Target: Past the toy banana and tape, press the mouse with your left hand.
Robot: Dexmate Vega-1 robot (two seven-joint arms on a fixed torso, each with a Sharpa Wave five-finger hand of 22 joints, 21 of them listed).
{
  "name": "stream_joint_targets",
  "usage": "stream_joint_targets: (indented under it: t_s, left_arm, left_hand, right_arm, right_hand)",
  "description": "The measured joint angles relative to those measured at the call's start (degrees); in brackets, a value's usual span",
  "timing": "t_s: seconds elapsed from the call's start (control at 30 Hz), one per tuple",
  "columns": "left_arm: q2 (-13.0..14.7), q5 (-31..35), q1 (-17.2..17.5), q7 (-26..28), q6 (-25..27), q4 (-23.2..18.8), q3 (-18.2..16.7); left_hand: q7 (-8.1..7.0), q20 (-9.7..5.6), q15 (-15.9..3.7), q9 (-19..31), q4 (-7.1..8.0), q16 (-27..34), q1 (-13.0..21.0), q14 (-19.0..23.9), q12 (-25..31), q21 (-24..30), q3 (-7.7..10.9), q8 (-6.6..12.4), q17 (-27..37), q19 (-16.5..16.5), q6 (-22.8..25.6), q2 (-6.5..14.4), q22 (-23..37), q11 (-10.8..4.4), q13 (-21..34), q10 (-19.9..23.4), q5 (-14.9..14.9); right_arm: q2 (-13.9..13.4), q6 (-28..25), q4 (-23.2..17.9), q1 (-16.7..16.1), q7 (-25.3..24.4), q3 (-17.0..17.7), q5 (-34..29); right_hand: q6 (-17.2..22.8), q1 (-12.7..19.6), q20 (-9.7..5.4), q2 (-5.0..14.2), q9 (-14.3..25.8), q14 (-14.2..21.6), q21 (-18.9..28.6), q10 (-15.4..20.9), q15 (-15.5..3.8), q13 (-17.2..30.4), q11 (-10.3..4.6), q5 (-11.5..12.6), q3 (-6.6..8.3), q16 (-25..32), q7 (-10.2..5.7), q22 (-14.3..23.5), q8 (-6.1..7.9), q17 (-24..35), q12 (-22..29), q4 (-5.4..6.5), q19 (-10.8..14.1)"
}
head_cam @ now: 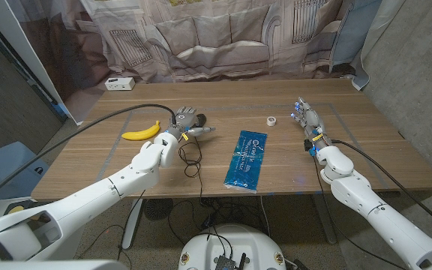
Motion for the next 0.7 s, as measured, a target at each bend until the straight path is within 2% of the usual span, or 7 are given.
stream_joint_targets:
  t_s: [0.7]
  left_arm:
    - [-0.29,-0.78,-0.07,0.55,0.21,0.70,0.36]
  left_hand:
    - [-0.29,0.00,0.05,0.00,0.00,0.00,0.00,0.62,0.00,0.00,0.00,-0.42,0.00,0.01,0.31,0.00,0.00,-0.09,0.00,0.51,0.00]
  right_arm:
    - [0.12,-0.07,0.06,-0.13,-0.33,0.12,0.07]
  right_hand:
    - [-0.01,0.00,0.30,0.00,0.00,0.00,0.00,0.00,0.00,-0.01,0.00,0.00,0.00,0.00,0.01,0.00,0.00,0.00,0.00,0.00,-0.30]
